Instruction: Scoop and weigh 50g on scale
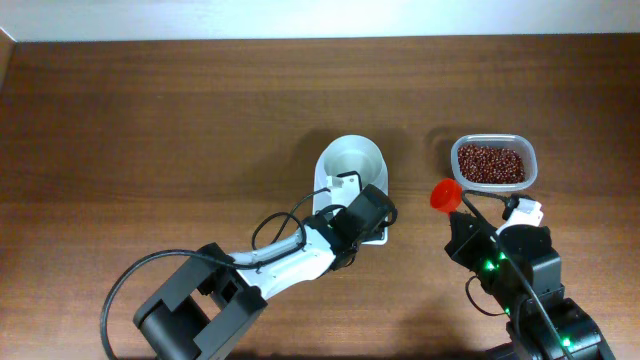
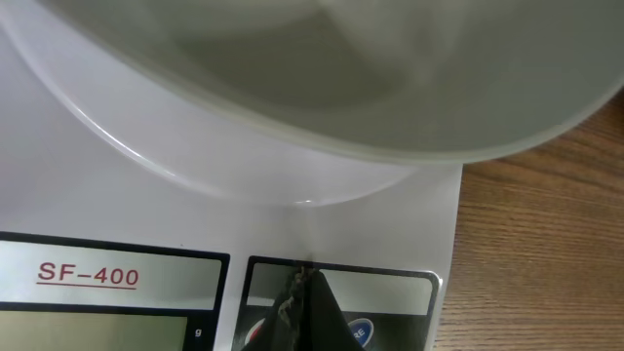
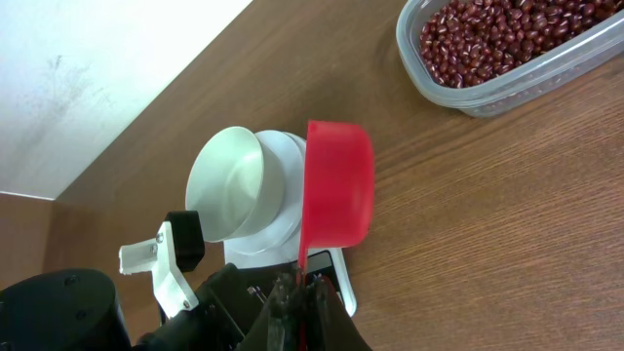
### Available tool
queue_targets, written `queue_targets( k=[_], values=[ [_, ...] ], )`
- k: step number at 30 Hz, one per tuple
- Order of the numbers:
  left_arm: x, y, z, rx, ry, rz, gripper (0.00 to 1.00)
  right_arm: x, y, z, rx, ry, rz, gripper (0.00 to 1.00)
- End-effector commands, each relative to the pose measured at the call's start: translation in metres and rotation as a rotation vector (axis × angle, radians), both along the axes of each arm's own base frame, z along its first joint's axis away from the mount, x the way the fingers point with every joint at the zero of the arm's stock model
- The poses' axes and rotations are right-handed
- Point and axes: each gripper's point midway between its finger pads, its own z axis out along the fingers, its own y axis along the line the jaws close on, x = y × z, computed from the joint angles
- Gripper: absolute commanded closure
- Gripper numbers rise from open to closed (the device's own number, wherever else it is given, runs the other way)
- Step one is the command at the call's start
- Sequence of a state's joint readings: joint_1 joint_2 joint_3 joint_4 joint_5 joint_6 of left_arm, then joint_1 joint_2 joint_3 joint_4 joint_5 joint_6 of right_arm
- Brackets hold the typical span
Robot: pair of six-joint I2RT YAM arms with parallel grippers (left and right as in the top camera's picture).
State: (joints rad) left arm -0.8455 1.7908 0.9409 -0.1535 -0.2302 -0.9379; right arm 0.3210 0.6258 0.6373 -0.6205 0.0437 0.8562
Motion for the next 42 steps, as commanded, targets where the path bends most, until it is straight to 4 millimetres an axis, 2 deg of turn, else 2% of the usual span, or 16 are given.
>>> queue_targets(
  k=[1, 8, 32, 42],
  values=[
    [-0.004, -0.002, -0.007, 0.017, 0.021, -0.017, 1.00, 0.001, -0.001, 0.004, -0.006, -0.012, 0.006, 0.96],
    [-0.011, 0.006, -0.013, 0.031, 0.065, 0.026, 1.00, 0.000, -0.001, 0.002, -0.008, -0.002, 0.006, 0.96],
    [-0.025, 0.013, -0.022, 0.035, 0.152, 0.056, 1.00, -0.002, -0.001, -0.001, -0.010, 0.010, 0.009, 0.96],
    [-0.026, 0.013, -0.024, 0.034, 0.157, 0.059, 1.00, -0.002, -0.001, -0.001, -0.010, 0.010, 0.009, 0.96]
  ],
)
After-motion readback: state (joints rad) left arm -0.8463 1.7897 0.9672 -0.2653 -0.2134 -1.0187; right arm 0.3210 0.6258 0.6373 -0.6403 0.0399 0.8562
